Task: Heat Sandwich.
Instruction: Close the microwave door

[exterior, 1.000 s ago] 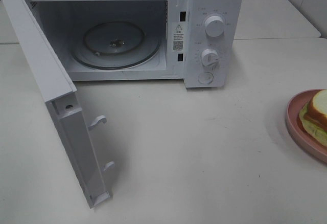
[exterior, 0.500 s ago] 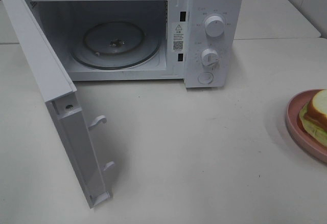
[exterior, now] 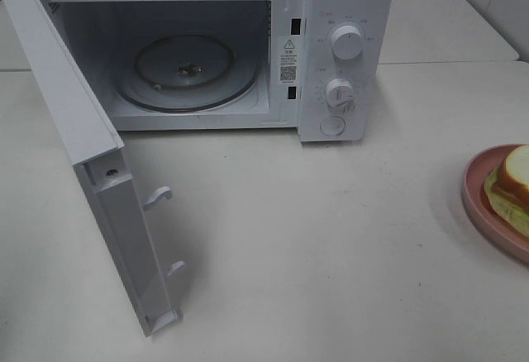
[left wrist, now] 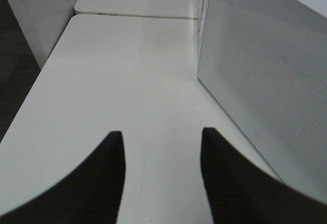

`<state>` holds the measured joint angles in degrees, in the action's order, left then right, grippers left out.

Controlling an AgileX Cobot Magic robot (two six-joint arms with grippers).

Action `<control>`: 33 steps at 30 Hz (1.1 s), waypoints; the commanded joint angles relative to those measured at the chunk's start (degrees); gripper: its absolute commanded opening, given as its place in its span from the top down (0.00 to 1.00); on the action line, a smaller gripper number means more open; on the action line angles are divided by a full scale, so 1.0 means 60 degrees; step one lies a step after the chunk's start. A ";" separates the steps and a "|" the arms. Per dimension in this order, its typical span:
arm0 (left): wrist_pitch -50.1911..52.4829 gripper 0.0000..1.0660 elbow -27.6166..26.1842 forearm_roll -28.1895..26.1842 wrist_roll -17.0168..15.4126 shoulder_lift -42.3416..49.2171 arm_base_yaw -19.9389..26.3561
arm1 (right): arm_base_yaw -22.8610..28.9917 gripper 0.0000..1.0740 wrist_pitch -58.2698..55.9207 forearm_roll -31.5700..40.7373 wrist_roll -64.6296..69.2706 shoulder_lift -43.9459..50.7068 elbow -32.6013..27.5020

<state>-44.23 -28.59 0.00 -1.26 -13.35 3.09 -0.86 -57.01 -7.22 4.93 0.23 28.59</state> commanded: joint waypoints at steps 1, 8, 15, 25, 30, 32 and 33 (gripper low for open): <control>0.0936 0.75 0.0315 0.0000 0.0029 -0.0210 0.0019 | -0.0048 0.29 0.0000 -0.0019 -0.0067 0.0258 0.0000; 0.3428 1.00 0.1356 0.0000 0.0038 -0.1070 0.0019 | -0.0048 0.29 0.0000 -0.0019 -0.0067 0.0258 0.0000; 0.6035 1.00 0.2139 0.0000 0.0038 -0.1929 0.0019 | -0.0048 0.29 0.0000 -0.0019 -0.0067 0.0258 0.0000; 1.0055 1.00 0.2865 0.0000 0.0038 -0.4402 -0.0239 | -0.0048 0.29 0.0000 -0.0019 -0.0067 0.0258 0.0000; 1.1478 1.00 0.2855 0.0859 0.0019 -0.5844 -0.0573 | -0.0048 0.29 0.0000 -0.0019 -0.0067 0.0258 0.0000; 1.1707 1.00 0.2855 0.0974 0.0010 -0.6169 -0.0649 | -0.0048 0.29 0.0000 -0.0019 -0.0067 0.0258 0.0000; 1.1870 1.00 0.2855 0.1003 0.0010 -0.6465 -0.0707 | -0.0048 0.29 0.0000 -0.0019 -0.0067 0.0258 0.0000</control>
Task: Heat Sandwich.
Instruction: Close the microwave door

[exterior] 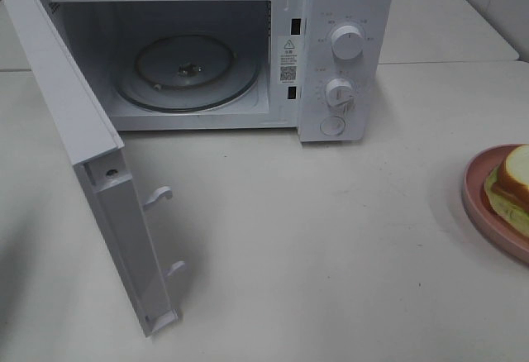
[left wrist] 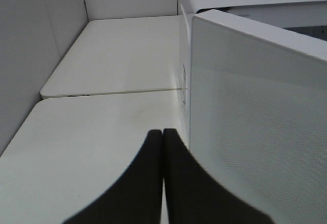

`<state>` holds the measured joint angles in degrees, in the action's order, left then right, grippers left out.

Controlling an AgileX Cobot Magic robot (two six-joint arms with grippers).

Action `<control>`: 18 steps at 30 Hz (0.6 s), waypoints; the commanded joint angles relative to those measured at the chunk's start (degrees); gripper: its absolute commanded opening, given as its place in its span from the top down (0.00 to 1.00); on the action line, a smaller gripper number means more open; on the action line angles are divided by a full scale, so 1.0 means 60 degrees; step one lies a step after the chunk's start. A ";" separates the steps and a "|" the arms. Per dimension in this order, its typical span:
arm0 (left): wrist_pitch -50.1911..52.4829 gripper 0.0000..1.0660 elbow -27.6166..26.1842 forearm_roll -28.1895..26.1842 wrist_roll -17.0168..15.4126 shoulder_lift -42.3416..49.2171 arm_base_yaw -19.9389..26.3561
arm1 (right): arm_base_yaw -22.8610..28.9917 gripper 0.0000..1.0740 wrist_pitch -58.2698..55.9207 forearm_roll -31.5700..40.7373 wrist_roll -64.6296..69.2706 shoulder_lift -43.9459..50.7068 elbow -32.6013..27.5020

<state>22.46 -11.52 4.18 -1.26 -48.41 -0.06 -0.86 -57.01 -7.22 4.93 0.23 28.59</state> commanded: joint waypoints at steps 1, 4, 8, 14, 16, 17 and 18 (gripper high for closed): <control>0.1060 1.00 -0.0029 0.0306 0.0010 -0.1117 -0.0363 | -0.0048 0.29 0.0000 -0.0019 -0.0067 0.0258 0.0000; 0.1394 1.00 -0.0076 0.0306 0.0010 -0.1614 -0.0649 | -0.0048 0.29 0.0000 -0.0019 -0.0067 0.0258 0.0000; 0.1967 1.00 -0.0220 0.0640 0.0010 -0.2645 -0.1184 | -0.0048 0.29 0.0000 -0.0019 -0.0067 0.0258 0.0000; 0.2693 1.00 -0.0334 0.0707 0.0010 -0.3571 -0.1547 | -0.0048 0.29 0.0000 -0.0019 -0.0067 0.0258 0.0000; 0.2712 1.00 -0.0602 0.0869 0.0010 -0.3992 -0.1719 | -0.0048 0.29 0.0000 -0.0019 -0.0067 0.0258 0.0000; 0.2722 1.00 -0.0707 0.0936 0.0010 -0.4135 -0.1776 | -0.0048 0.29 0.0000 -0.0019 -0.0067 0.0258 0.0000; 0.2722 1.00 -0.0707 0.0936 0.0010 -0.4135 -0.1776 | -0.0048 0.29 0.0000 -0.0019 -0.0067 0.0258 0.0000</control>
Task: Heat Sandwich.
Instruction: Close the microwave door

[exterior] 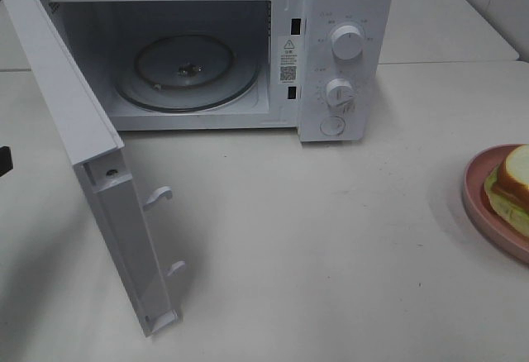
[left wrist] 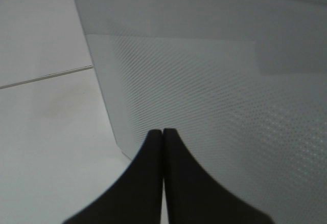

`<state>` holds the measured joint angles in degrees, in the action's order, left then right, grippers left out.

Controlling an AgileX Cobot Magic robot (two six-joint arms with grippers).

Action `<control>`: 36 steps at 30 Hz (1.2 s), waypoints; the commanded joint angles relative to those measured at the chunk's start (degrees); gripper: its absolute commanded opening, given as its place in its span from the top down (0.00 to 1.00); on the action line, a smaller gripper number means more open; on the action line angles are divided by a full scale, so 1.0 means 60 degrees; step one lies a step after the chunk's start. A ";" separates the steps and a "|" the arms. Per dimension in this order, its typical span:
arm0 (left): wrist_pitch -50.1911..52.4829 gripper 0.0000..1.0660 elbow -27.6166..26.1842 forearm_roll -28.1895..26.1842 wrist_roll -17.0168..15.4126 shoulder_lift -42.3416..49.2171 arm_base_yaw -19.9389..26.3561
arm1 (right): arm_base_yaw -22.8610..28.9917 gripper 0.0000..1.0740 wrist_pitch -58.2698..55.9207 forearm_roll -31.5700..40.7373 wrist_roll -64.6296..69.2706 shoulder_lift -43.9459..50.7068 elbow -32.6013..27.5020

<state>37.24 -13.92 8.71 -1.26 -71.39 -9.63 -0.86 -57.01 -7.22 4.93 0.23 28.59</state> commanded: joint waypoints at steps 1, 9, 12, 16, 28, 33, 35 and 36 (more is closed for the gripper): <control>0.0286 1.00 -0.0401 0.0210 0.0010 -0.0439 -0.0229 | -0.0048 0.29 0.0000 -0.0019 -0.0067 0.0258 0.0000; 0.0754 1.00 -0.0859 0.0277 -0.0029 -0.1413 -0.0334 | -0.0048 0.29 0.0000 -0.0019 -0.0067 0.0258 0.0000; 0.0964 1.00 -0.1194 0.0286 -0.0019 -0.2005 -0.0726 | -0.0048 0.29 0.0000 -0.0019 -0.0067 0.0258 0.0000; 0.1261 1.00 -0.1509 0.0277 -0.0019 -0.2617 -0.1098 | -0.0048 0.29 0.0000 -0.0019 -0.0067 0.0258 0.0000; 0.1232 1.00 -0.2836 -0.0220 0.0019 -0.4001 -0.2511 | -0.0048 0.29 0.0000 -0.0019 -0.0067 0.0258 0.0000; 0.1175 1.00 -0.3457 -0.0420 0.0019 -0.4440 -0.3027 | -0.0048 0.29 0.0000 -0.0019 -0.0067 0.0258 0.0000; 0.1136 1.00 -0.3801 -0.0554 0.0019 -0.4679 -0.3342 | -0.0048 0.29 0.0000 -0.0019 -0.0067 0.0258 0.0000; 0.1136 1.00 -0.3801 -0.0554 0.0019 -0.4679 -0.3342 | -0.0048 0.29 0.0000 -0.0019 -0.0067 0.0258 0.0000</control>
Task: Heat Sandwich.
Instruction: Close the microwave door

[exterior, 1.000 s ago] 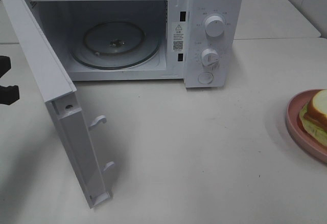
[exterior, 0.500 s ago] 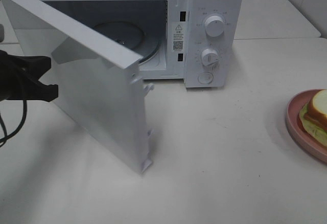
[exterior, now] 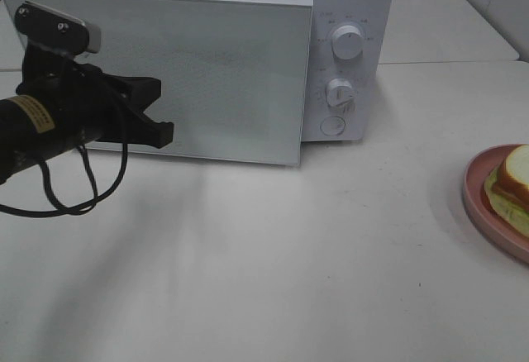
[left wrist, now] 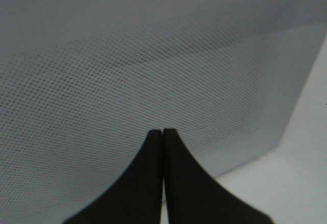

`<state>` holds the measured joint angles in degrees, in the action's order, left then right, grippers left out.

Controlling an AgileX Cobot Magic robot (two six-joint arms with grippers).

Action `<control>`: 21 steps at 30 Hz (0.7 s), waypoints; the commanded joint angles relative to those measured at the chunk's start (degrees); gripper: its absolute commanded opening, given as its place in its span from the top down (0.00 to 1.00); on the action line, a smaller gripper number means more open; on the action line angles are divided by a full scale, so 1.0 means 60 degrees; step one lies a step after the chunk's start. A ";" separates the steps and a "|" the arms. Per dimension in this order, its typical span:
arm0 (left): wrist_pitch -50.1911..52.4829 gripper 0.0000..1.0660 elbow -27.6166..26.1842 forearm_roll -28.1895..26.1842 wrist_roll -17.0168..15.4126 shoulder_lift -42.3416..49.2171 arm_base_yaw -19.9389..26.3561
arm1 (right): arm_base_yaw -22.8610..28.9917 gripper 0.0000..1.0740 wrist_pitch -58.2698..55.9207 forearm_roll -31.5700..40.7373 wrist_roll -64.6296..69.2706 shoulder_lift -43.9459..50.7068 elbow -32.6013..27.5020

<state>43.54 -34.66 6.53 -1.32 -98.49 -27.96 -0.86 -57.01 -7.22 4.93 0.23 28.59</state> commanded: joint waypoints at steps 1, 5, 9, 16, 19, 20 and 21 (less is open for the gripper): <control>0.0086 1.00 -0.0458 -0.0258 0.0029 -0.0239 -0.0392 | -0.0048 0.29 0.0000 -0.0019 -0.0067 0.0258 0.0000; 0.0076 1.00 -0.0850 -0.0477 0.0029 -0.0544 -0.0764 | -0.0048 0.29 0.0000 -0.0019 -0.0067 0.0258 0.0000; -0.0029 1.00 -0.1270 -0.0497 0.0029 -0.0907 -0.1136 | -0.0048 0.29 0.0000 -0.0019 -0.0067 0.0258 0.0000; -0.0325 1.00 -0.2225 -0.0974 0.0019 -0.1490 -0.1681 | -0.0048 0.29 0.0000 -0.0019 -0.0067 0.0258 0.0000; -0.0430 1.00 -0.2540 -0.1089 0.0029 -0.1623 -0.1776 | -0.0048 0.29 0.0000 -0.0019 -0.0067 0.0258 0.0000; -0.0535 1.00 -0.2836 -0.1175 0.0029 -0.1776 -0.1833 | -0.0048 0.29 0.0000 -0.0019 -0.0067 0.0258 0.0000; -0.0611 1.00 -0.2960 -0.1222 0.0029 -0.1824 -0.1833 | -0.0048 0.29 0.0000 -0.0019 -0.0067 0.0258 0.0000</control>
<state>40.57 -50.82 0.34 -1.32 -109.03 -38.50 -0.86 -57.01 -7.22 4.93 0.23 28.59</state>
